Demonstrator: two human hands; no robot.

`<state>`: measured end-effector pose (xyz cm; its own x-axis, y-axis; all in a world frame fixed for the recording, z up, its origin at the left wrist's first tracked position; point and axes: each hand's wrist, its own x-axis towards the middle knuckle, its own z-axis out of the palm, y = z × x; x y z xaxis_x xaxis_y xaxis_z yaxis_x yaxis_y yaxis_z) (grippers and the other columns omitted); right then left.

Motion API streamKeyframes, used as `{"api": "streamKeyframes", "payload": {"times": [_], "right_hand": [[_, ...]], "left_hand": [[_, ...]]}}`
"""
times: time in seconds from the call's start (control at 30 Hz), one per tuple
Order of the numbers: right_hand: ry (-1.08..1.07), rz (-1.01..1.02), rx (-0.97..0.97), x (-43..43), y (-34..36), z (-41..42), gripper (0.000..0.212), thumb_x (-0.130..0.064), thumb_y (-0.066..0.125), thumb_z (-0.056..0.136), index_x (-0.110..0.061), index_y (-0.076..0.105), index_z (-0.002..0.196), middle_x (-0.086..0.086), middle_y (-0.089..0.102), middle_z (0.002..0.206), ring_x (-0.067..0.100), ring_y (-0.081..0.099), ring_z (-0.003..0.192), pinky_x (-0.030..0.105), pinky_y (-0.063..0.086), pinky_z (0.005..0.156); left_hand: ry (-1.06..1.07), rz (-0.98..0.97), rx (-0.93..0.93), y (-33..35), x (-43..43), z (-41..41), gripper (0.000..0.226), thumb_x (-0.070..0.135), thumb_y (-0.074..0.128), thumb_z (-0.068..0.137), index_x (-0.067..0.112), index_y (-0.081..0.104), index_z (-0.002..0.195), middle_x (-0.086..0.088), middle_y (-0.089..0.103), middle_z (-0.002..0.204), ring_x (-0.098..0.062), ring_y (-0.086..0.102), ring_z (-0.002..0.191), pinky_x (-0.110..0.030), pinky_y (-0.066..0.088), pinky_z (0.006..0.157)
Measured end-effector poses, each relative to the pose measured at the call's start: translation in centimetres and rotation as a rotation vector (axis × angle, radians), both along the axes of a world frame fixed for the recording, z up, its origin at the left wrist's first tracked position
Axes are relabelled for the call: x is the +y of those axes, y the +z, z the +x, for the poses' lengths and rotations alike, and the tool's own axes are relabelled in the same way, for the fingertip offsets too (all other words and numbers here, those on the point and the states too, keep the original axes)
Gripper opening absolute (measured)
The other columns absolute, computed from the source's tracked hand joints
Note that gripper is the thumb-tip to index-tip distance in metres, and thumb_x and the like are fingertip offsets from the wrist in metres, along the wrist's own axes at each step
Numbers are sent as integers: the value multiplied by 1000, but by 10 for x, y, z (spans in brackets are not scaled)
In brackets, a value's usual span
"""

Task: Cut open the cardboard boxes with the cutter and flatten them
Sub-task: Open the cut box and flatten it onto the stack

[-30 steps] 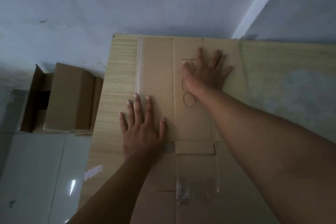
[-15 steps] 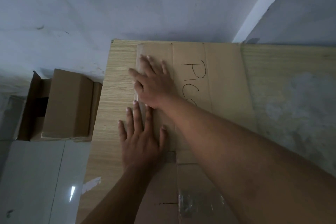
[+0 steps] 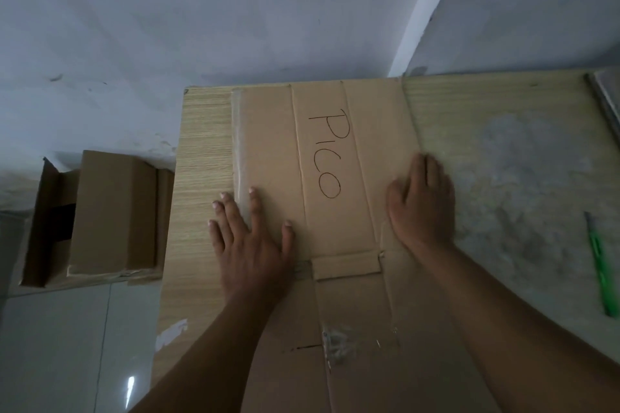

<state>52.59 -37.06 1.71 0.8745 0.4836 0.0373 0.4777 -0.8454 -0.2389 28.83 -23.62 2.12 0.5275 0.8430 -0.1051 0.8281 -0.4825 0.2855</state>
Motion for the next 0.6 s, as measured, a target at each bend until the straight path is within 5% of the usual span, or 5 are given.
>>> {"api": "streamKeyframes", "payload": {"times": [0.23, 0.4, 0.6], "right_hand": [[13, 56, 20, -52, 5, -51, 62, -43, 39, 94, -15, 42, 149, 19, 39, 153, 37, 39, 137, 48, 32, 112], [-67, 115, -24, -82, 5, -86, 59, -41, 49, 91, -9, 49, 141, 22, 47, 136, 40, 46, 120, 50, 42, 98], [-156, 194, 97, -103, 9, -85, 61, -34, 60, 87, -8, 51, 142, 25, 47, 119, 42, 45, 110, 50, 40, 96]], "left_hand": [[8, -15, -84, 3, 1, -1, 85, 67, 32, 97, 20, 9, 164, -18, 10, 170, -30, 1, 159, -51, 4, 129], [210, -125, -225, 15, -11, -12, 89, 56, 65, 89, 9, 29, 156, -15, 35, 155, -34, 29, 145, -54, 23, 121], [290, -321, -386, 23, -44, -51, 76, 32, 73, 92, 5, 36, 152, -15, 42, 142, -33, 39, 132, -47, 38, 109]]}}
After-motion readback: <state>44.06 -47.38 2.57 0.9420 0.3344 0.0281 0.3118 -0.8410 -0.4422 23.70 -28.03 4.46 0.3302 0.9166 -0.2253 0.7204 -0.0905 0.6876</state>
